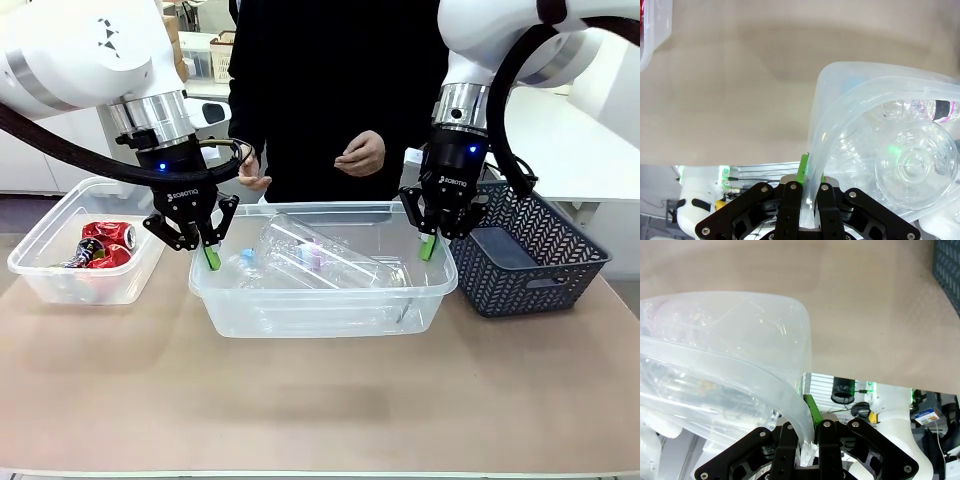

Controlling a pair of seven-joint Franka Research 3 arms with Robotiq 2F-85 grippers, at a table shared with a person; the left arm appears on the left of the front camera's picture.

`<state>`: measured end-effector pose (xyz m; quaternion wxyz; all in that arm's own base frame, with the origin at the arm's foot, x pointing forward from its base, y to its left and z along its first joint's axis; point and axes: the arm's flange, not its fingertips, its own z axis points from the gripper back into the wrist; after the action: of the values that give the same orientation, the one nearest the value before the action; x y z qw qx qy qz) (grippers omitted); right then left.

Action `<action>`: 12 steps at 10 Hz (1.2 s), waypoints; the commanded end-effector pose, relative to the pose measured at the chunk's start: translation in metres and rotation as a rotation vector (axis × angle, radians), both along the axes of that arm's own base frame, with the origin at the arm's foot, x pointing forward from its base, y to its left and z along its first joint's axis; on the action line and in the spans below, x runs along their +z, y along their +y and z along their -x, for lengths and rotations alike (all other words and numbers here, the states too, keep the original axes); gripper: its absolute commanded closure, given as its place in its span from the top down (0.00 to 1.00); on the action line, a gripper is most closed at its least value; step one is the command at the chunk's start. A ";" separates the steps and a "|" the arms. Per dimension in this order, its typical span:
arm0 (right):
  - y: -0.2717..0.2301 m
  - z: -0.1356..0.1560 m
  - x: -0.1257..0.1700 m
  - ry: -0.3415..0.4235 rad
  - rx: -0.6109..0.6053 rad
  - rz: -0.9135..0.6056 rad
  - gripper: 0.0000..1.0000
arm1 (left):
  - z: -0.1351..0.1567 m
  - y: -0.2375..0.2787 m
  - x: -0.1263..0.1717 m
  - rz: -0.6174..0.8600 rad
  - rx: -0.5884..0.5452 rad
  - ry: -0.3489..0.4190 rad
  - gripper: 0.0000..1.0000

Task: Sort the waste into each basket.
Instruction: Offer the picked Organizing box to the human.

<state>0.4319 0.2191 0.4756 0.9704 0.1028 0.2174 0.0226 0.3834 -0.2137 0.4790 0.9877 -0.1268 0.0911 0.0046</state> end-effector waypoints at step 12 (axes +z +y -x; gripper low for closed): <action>0.050 -0.164 -0.018 0.114 0.022 -0.157 0.05 | -0.166 -0.008 0.009 0.048 0.100 0.023 0.04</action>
<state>0.6036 0.2402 0.4500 0.9581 0.1418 0.2458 0.0390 0.5505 -0.1928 0.4815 0.9887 -0.1093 0.0972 0.0339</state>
